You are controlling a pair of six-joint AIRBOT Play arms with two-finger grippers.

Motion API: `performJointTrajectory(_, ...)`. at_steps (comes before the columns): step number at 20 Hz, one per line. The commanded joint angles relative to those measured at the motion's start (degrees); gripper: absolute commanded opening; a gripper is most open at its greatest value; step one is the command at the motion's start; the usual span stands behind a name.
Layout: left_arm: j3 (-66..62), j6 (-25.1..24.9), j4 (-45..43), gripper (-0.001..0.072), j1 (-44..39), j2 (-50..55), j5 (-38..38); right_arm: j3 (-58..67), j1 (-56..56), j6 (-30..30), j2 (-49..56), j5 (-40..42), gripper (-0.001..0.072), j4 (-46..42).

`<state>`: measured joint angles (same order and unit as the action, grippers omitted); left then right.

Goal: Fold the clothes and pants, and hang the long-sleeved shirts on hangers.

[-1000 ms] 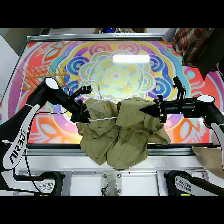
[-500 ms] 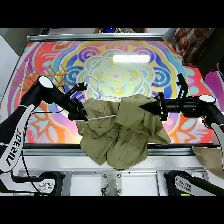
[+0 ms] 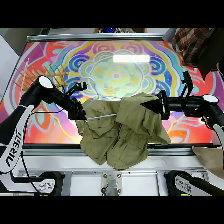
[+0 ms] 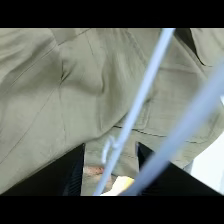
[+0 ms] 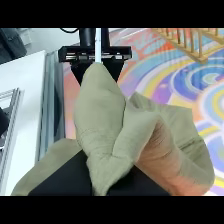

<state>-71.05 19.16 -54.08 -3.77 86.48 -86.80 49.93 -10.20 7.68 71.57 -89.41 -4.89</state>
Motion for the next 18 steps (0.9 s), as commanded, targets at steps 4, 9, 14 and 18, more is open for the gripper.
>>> performJointTrajectory(4, 0.0, 7.9, 0.3, 0.0321, 2.7, -1.5, 4.0, 0.0, 0.0, -0.4, -0.1, -0.8, 0.0008, -0.5)
performJointTrajectory(9, 0.0, 8.6, 0.2, 0.0321, 6.3, -7.1, 4.3, 0.0, 0.0, -1.7, -0.1, -0.2, 0.0008, -2.2)
performJointTrajectory(14, 0.0, 11.5, 0.2, 0.0322, 7.9, -11.0, 5.3, 0.0, -0.1, -3.2, -0.5, 0.0, 0.0008, -2.2)
performJointTrajectory(18, 0.0, 17.5, 0.2, 0.0322, 11.8, -15.4, 11.5, 0.0, -0.1, -4.9, -1.9, 0.0, 0.0008, -2.2)
